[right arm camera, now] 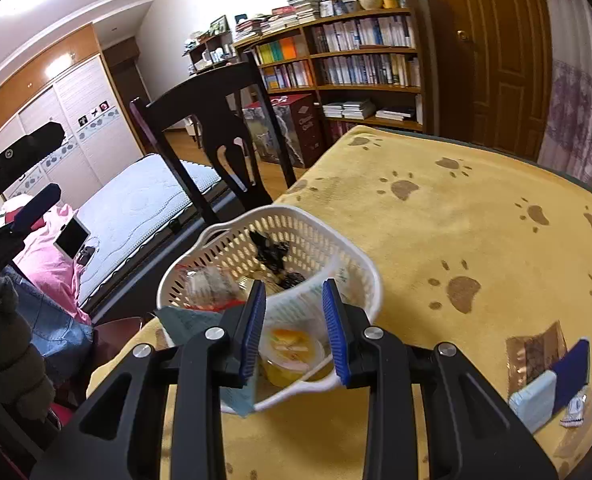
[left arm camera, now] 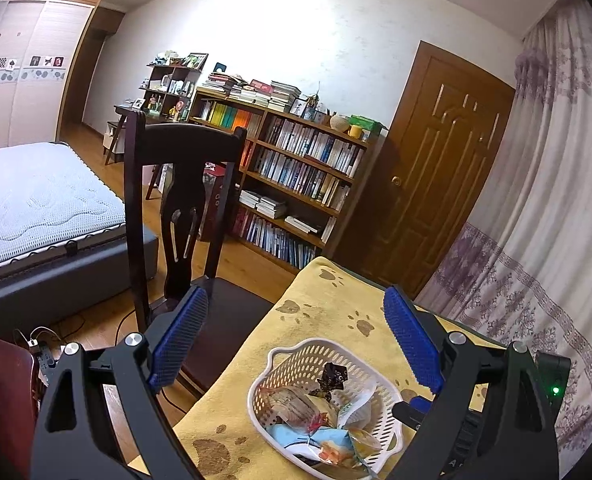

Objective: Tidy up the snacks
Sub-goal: 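Lower the black candy into the basket and open the right gripper, then move the right gripper back to the pile toward the tall clear packet, then close the right gripper on the tall clear plastic packet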

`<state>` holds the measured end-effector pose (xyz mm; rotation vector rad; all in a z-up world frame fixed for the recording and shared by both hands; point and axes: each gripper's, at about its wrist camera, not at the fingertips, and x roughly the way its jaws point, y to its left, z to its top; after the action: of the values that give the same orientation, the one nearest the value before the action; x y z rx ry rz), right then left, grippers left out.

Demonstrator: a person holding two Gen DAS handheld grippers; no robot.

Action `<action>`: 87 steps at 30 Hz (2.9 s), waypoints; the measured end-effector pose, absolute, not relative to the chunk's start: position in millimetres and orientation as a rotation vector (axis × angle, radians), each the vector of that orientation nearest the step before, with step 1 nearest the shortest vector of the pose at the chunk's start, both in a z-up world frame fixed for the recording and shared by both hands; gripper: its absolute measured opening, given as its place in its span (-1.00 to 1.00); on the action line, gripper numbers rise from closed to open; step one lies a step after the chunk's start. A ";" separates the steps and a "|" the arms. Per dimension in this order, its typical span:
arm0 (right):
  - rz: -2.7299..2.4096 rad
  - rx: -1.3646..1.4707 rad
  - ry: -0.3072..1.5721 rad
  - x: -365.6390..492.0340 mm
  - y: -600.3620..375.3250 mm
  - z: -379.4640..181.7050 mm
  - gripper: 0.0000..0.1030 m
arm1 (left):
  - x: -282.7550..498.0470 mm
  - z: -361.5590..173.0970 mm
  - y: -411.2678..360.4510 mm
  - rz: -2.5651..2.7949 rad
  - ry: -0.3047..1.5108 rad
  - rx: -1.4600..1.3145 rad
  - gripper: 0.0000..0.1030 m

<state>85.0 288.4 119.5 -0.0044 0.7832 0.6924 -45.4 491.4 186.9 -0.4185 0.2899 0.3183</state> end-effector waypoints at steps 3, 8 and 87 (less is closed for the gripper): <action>0.669 0.000 0.786 85.9 278.3 117.8 -0.42 | -44.9 187.7 489.4 0.315 0.289 -0.414 0.77; 0.629 0.009 0.784 84.9 260.5 116.5 -0.42 | -44.8 187.7 486.5 0.308 0.287 -0.411 0.77; 0.007 0.169 0.845 79.3 17.7 13.9 -0.21 | -18.2 178.8 388.1 0.133 0.352 -0.189 0.88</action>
<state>79.3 17.7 13.9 0.1694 0.8447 0.0074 -18.2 388.1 178.8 -0.1888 0.3517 0.1329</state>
